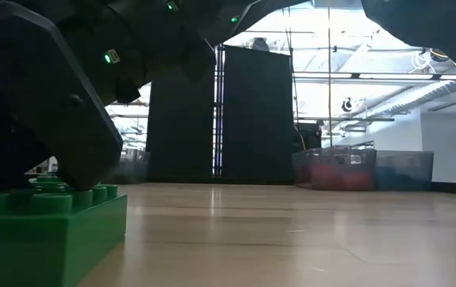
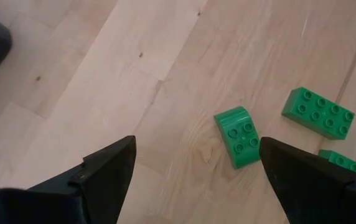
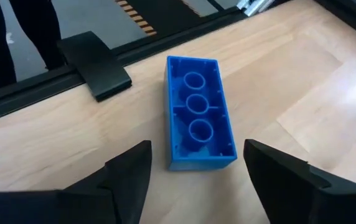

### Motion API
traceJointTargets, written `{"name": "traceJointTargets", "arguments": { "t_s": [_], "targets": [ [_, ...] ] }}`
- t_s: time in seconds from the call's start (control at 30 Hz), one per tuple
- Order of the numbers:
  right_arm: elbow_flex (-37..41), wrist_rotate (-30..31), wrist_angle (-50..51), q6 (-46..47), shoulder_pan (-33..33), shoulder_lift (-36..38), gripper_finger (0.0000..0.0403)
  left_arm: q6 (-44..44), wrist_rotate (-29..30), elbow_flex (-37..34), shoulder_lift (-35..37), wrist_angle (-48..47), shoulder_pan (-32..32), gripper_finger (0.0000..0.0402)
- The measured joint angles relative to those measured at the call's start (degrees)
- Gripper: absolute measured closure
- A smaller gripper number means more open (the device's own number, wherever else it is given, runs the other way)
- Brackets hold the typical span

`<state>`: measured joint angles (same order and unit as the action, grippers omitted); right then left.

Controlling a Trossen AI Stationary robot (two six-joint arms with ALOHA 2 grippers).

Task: Sort blocks
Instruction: Put the blue game piece into the right black bin

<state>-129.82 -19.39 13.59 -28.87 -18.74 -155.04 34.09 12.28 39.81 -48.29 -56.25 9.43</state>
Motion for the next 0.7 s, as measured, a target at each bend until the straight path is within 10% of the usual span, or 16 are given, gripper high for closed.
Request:
{"name": "traceJointTargets", "arguments": {
  "t_s": [0.4,0.7],
  "targets": [
    [0.00,1.49,0.52,-0.71,0.00,0.00,0.0285,-0.02,0.16,0.00,-0.02,0.00,-0.02,0.0059],
    [0.04,11.35,2.62,6.68,0.53,1.16,0.0276,-0.02,0.24,0.00,0.00,0.01,-0.02,0.0059]
  ]
}}
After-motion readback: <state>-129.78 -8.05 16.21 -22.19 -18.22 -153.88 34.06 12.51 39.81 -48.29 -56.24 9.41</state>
